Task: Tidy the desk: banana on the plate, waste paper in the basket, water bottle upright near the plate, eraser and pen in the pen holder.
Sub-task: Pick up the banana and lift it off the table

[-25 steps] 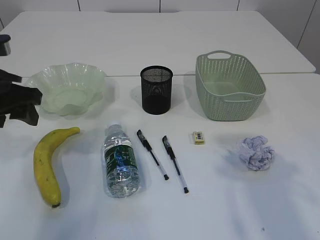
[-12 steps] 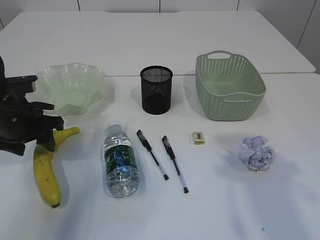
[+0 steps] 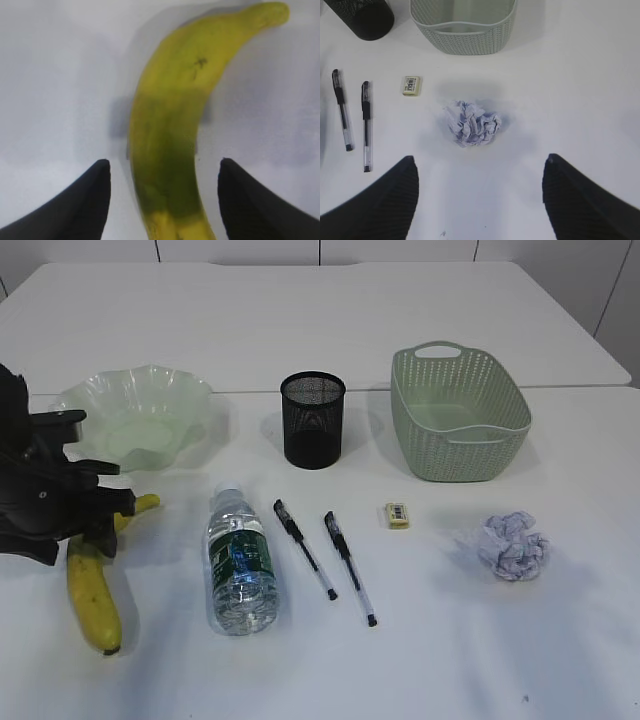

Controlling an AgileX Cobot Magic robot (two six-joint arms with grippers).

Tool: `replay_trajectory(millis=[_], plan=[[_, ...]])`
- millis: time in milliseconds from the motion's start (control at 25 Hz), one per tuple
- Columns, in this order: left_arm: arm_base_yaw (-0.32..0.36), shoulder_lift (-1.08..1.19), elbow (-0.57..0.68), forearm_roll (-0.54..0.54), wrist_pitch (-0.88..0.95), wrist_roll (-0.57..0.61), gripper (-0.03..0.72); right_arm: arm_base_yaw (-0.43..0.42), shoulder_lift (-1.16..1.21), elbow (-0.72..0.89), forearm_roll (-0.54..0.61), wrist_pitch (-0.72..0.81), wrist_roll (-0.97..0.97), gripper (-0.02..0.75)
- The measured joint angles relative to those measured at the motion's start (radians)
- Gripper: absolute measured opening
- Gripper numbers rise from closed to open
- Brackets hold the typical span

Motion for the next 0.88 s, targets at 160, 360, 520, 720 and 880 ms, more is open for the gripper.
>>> replay_trajectory(millis=[160,360,520,720,880], plan=[[0.000,0.024,0.000,0.000,-0.004,0.000,0.479,0.000,0.000,0.000,0.000,0.002,0.000,0.571],[0.000,0.032,0.000,0.000,-0.006,0.000,0.441,0.000,0.000,0.000,0.001,0.006,0.000,0.571],[0.000,0.036,0.000,0.000,0.000,0.000,0.288,0.000,0.000,0.000,0.001,0.008,0.000,0.571],[0.000,0.036,-0.002,0.000,0.007,-0.002,0.253,0.000,0.000,0.000,0.001,0.008,0.000,0.571],[0.000,0.019,-0.002,0.000,0.041,-0.002,0.253,0.000,0.000,0.000,-0.001,0.008,-0.001,0.571]])
